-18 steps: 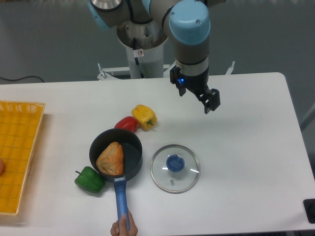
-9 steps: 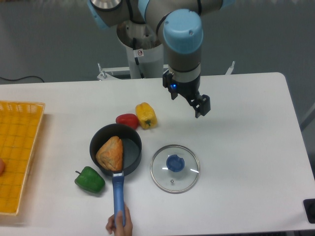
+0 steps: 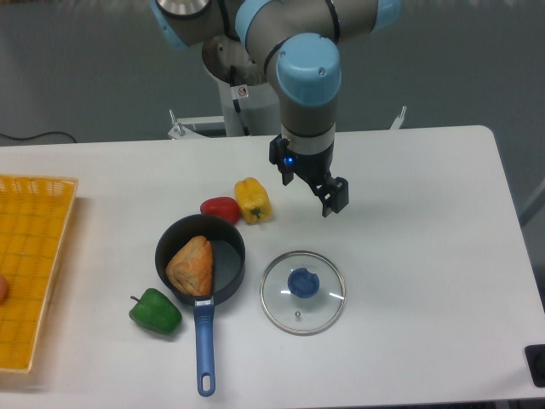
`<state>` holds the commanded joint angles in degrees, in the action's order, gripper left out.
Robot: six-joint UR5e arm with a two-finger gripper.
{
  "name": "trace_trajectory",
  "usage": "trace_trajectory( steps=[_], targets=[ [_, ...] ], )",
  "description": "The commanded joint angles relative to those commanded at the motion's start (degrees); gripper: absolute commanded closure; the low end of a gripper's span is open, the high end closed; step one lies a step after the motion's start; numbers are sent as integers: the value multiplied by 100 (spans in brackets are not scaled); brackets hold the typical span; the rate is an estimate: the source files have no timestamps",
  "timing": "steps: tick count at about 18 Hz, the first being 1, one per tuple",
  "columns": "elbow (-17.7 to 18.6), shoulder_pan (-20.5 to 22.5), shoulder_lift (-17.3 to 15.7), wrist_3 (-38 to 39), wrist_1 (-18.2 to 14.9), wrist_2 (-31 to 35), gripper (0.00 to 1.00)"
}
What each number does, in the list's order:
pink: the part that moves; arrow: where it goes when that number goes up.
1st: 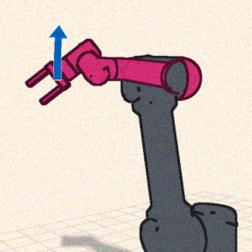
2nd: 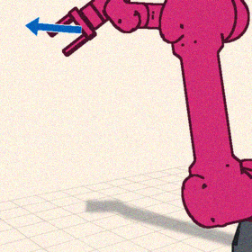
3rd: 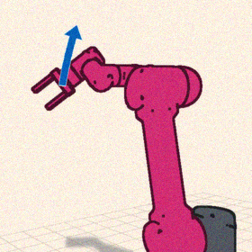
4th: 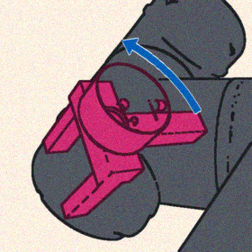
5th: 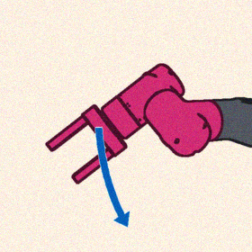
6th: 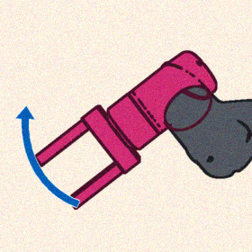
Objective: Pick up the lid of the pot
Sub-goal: 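Lower the gripper over the lid's blue knob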
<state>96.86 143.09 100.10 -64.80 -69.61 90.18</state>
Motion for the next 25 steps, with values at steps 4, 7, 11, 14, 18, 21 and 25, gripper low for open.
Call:
trace_trajectory(
  steps=[4, 7, 11, 14, 18, 21, 25],
  targets=[
    [-114, -123, 264, 696, 105, -26, 0],
    [-141, -150, 545, 1484, 464, -53, 0],
    [-150, -150, 791, 1901, 686, -61, 0],
    [-360, -150, 1151, 1927, 747, -62, 0],
    [-659, -159, 1512, 1927, 756, -62, 0],
    [-730, -150, 1758, 1936, 922, -70, 0],
    [-747, -141, 1978, 1927, 1011, -123, 0]
  ],
)
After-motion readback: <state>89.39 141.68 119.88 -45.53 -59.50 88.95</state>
